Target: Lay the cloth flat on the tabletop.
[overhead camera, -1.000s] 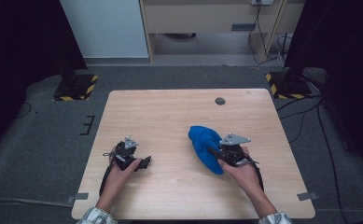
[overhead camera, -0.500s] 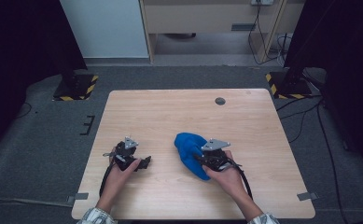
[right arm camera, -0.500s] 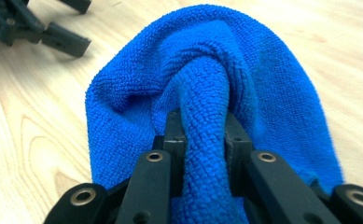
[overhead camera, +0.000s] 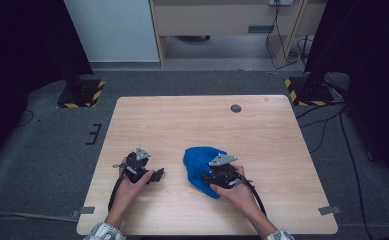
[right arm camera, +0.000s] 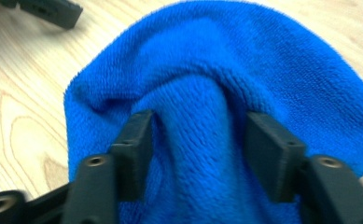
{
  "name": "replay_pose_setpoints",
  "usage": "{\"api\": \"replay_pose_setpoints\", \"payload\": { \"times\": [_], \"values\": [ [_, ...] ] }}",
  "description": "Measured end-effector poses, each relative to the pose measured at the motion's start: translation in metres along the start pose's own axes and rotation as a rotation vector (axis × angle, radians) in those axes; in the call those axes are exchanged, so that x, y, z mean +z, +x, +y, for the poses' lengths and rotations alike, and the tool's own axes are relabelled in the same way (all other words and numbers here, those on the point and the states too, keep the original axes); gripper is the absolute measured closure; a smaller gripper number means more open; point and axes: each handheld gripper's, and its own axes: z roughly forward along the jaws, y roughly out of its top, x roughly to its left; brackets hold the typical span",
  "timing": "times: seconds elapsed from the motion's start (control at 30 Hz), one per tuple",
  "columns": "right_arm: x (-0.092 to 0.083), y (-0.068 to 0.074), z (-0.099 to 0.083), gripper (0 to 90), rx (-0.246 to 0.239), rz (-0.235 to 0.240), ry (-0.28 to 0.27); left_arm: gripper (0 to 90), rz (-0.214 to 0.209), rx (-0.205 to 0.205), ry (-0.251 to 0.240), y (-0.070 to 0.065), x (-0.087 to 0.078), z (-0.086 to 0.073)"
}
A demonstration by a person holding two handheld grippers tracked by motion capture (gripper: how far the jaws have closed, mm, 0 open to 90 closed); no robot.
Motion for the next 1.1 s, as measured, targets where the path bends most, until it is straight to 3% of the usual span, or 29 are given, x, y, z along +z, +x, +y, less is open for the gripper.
{"api": "replay_pose_setpoints", "payload": {
  "times": [0.3, 0.47, 0.6, 0.67, 0.7, 0.83, 1.0, 1.1],
  "values": [
    [-0.018, -0.001, 0.010, 18.0, 0.011, -0.002, -0.062, 4.5, -0.010, 0.017, -0.011, -0.009, -0.005, 0.006],
    [-0.033, -0.010, 0.012, 13.0, 0.028, 0.010, -0.093, 5.0, -0.031, 0.050, -0.047, -0.025, -0.009, 0.014],
    [-0.047, -0.021, 0.009, 26.7, 0.029, 0.001, -0.127, 5.7, -0.048, 0.069, -0.063, -0.035, -0.011, 0.017],
    [-0.049, -0.024, 0.007, 31.8, 0.028, 0.002, -0.122, 6.1, -0.051, 0.071, -0.067, -0.037, -0.011, 0.018],
    [-0.051, -0.028, 0.003, 42.7, 0.026, 0.015, -0.108, 6.3, -0.054, 0.078, -0.072, -0.041, -0.012, 0.019],
    [-0.051, -0.029, -0.004, 54.0, 0.020, 0.053, -0.082, 7.2, -0.062, 0.094, -0.075, -0.047, -0.013, 0.021],
    [-0.048, -0.025, -0.006, 54.5, -0.001, 0.088, -0.064, 7.9, -0.072, 0.098, -0.079, -0.051, -0.014, 0.022],
    [-0.043, -0.022, -0.008, 50.5, -0.007, 0.104, -0.025, 8.5, -0.075, 0.100, -0.091, -0.053, -0.017, 0.024]
  ]
}}
